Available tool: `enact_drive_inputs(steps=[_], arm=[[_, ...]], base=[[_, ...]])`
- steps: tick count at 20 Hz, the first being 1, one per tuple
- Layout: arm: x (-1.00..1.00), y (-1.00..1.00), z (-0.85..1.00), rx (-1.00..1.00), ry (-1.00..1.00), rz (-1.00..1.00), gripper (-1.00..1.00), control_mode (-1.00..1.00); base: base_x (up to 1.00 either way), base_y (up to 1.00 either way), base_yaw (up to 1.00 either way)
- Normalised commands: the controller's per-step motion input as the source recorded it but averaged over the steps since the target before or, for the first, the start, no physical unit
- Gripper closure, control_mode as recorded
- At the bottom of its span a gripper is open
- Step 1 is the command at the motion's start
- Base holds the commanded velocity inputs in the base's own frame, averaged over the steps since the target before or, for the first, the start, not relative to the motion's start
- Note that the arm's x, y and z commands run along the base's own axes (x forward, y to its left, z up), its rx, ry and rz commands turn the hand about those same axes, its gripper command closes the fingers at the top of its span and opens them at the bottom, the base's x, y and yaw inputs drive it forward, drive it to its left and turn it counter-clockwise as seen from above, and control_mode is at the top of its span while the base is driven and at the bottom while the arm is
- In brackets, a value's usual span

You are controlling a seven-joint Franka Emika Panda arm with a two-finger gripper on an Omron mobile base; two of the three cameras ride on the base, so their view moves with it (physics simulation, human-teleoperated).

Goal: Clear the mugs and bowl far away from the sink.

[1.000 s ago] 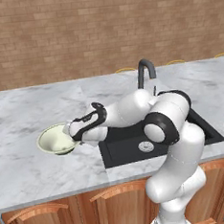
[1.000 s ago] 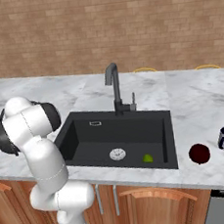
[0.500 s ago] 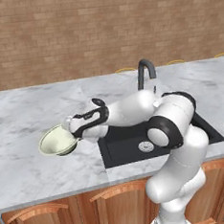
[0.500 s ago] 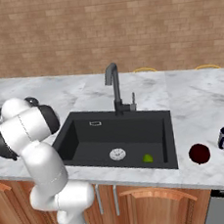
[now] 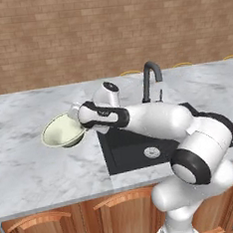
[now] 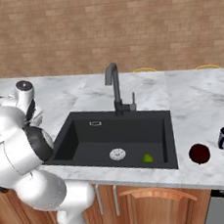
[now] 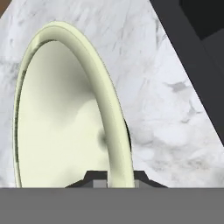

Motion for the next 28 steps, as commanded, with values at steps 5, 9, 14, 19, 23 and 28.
enact_drive_inputs(steps=[5,9,14,19,23,28], arm=[[-0.54,-0.3,0.79,0.06,-0.16,0.0,1.0,-1.0],[-0.61,-0.13,0.66,0.08,-0.34,0.0,1.0,-1.0],[-0.58,-0.43,0.94,0.11,-0.09,0.0,1.0,-1.0],[-0.64,-0.62,1.0,0.05,0.05,-0.01,1.0,-1.0],[-0.61,-0.58,0.96,0.0,0.17,-0.01,1.0,-1.0],[-0.6,-0.65,0.49,0.08,0.05,0.0,1.0,-1.0]], base=[[0.0,0.0,0.0],[0.0,0.0,0.0],[0.0,0.0,0.0],[0.0,0.0,0.0],[0.0,0.0,0.0],[0.0,0.0,0.0]])
